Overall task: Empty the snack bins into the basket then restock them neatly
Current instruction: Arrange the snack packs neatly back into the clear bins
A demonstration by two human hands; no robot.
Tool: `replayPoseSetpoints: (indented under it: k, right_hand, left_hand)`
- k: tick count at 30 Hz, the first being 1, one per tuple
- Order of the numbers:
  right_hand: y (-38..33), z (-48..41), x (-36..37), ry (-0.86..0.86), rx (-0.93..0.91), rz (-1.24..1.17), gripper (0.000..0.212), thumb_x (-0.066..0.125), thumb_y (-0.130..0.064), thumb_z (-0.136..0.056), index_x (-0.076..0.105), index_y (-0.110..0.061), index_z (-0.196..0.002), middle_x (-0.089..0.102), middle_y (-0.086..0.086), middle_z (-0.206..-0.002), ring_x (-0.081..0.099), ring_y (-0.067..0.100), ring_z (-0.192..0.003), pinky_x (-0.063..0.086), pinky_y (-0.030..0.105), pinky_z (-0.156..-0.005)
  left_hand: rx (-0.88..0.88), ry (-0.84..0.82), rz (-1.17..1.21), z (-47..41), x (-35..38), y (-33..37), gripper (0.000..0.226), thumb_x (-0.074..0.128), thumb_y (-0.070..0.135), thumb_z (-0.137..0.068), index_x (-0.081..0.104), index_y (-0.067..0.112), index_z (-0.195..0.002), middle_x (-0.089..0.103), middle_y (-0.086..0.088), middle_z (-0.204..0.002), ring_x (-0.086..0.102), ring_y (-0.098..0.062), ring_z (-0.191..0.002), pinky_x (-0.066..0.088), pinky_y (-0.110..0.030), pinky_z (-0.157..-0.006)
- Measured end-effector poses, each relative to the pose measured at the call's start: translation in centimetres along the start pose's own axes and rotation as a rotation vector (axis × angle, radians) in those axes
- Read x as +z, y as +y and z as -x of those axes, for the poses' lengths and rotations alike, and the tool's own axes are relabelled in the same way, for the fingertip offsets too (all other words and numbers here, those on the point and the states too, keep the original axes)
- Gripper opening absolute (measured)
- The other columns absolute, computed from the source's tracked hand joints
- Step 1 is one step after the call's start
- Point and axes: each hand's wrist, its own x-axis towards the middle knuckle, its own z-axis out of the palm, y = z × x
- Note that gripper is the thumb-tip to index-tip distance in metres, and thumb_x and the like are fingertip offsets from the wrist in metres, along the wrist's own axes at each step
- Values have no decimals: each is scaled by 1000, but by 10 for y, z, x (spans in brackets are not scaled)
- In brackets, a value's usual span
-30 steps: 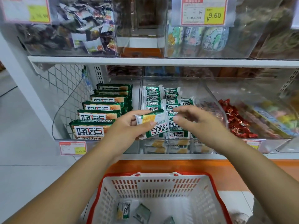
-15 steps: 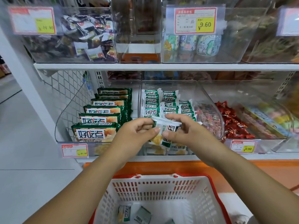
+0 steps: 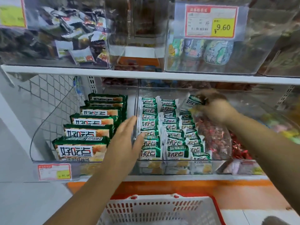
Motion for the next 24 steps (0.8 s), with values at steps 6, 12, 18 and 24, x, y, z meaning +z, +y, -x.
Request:
replayPoseSetpoints:
  k: [6, 12, 18, 24]
  right_hand:
    - [17, -63, 8, -73, -82, 146, 50, 76, -15, -79, 62, -35, -124, 53, 2, -135, 54, 24, -116, 40, 38, -106]
    - [33, -102, 32, -114, -91, 398, 49, 72, -39, -77, 63, -25, -122, 62, 6, -125, 55, 29, -117, 42, 41, -99]
    - [41, -112, 42, -168, -89, 432, 49, 72, -44, -74, 62, -31, -120, 60, 5, -129, 51, 29, -122, 38, 42, -103]
    - [29, -91, 29, -111, -162, 508, 53, 68, -50, -80, 53, -42, -130, 52, 7, -138, 42, 31, -128, 36, 46, -106]
  left_hand:
    - [-26, 46, 25, -5, 6, -8, 61, 45, 45, -98, 22, 35, -153, 27, 16, -157, 28, 4, -133, 25, -19, -107]
    - [-10, 61, 32, -6, 7, -10, 58, 46, 45, -97, 26, 40, -151, 29, 23, -153, 22, 16, -119, 22, -14, -102]
    - [7, 65, 41, -7, 7, -13, 59, 48, 45, -96, 26, 41, -150, 31, 23, -152, 26, 13, -120, 24, -15, -101]
    - [14, 41, 114, -7, 8, -18, 62, 54, 44, -94, 27, 41, -150, 33, 22, -151, 36, 14, -115, 27, 5, -86]
